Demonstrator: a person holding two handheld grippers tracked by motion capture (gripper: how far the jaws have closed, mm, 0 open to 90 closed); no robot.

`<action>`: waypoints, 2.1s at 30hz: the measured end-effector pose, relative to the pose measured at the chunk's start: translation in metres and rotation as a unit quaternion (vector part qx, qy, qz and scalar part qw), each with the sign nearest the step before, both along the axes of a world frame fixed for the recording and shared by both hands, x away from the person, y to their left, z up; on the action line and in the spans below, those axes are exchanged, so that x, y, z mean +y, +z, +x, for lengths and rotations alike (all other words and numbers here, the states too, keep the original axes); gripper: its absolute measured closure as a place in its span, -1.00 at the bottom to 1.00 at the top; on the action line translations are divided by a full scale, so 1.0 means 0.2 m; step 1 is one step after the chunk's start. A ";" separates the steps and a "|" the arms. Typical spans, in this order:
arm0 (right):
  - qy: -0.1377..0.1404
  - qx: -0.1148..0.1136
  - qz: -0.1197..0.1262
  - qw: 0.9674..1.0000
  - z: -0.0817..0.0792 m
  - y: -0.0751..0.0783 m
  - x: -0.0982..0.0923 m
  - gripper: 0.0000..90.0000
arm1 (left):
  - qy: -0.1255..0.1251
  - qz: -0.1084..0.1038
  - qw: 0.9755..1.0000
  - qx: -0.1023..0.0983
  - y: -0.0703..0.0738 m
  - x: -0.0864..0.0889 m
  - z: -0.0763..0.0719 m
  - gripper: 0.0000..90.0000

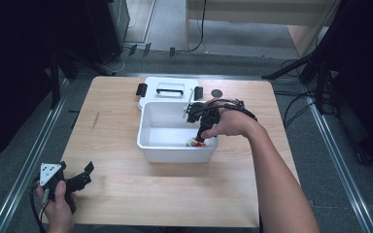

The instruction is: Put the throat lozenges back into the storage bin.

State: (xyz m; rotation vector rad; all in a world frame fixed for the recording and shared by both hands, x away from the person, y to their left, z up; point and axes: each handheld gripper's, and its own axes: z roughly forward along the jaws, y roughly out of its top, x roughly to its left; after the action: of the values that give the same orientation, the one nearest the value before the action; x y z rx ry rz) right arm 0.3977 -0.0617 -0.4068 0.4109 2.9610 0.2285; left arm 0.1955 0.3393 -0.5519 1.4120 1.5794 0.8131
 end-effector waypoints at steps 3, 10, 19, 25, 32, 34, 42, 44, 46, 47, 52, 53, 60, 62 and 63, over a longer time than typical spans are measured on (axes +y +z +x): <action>0.002 0.002 0.012 1.000 -0.01 0.03 -0.01 -0.05 | 0.000 0.000 1.000 0.000 0.00 0.00 0.00 -1.00; -0.005 0.015 0.034 0.999 -0.03 0.10 -0.05 0.10 | 0.001 0.000 1.000 -0.001 0.00 0.00 0.00 -1.00; -0.013 0.017 0.049 0.999 -0.05 0.20 -0.12 0.13 | 0.001 0.000 1.000 -0.001 0.00 0.00 0.00 -1.00; -0.024 0.015 0.061 0.998 -0.06 0.24 -0.18 0.16 | 0.001 0.001 1.000 0.000 0.00 0.00 0.00 -1.00; -0.036 0.015 0.066 0.997 -0.07 0.28 -0.24 0.14 | 0.001 0.002 1.000 0.000 0.00 0.00 0.00 -1.00; -0.038 0.014 0.067 0.997 -0.07 0.29 -0.27 0.15 | 0.002 0.001 1.000 0.000 0.00 0.00 0.00 -1.00; -0.048 0.009 0.063 0.997 -0.08 0.29 -0.34 0.13 | 0.001 0.002 1.000 0.000 0.00 0.00 0.00 -1.00; -0.050 0.009 0.065 0.997 -0.08 0.29 -0.36 0.12 | 0.001 0.002 1.000 0.000 0.00 0.00 0.00 -1.00; -0.053 0.008 0.065 0.996 -0.08 0.29 -0.38 0.11 | 0.001 0.002 1.000 0.000 0.00 0.00 0.00 -1.00; -0.054 0.008 0.066 0.996 -0.08 0.29 -0.39 0.10 | 0.001 0.002 1.000 0.000 0.00 0.00 0.00 -1.00; -0.063 0.008 0.063 0.996 -0.09 0.27 -0.44 0.06 | 0.002 0.002 1.000 -0.001 0.00 0.00 0.00 -1.00; -0.067 0.008 0.063 0.996 -0.09 0.26 -0.45 0.06 | 0.002 0.002 1.000 -0.001 0.00 0.00 0.00 -1.00; -0.080 0.009 0.066 0.995 -0.10 0.22 -0.53 0.02 | 0.001 0.005 1.000 0.000 0.00 0.00 0.00 -1.00; -0.083 0.010 0.066 0.994 -0.11 0.21 -0.55 0.02 | 0.002 0.005 1.000 0.000 0.00 0.00 0.00 -1.00; -0.084 0.010 0.067 0.994 -0.12 0.20 -0.56 0.01 | 0.001 0.005 1.000 0.000 0.00 0.00 0.00 -1.00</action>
State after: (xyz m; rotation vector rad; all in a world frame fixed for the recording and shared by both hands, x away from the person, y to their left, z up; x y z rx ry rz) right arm 0.3741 -0.1742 -0.3660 0.6800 2.9190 0.4055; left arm 0.1953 0.3385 -0.5518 1.4179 1.5798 0.8240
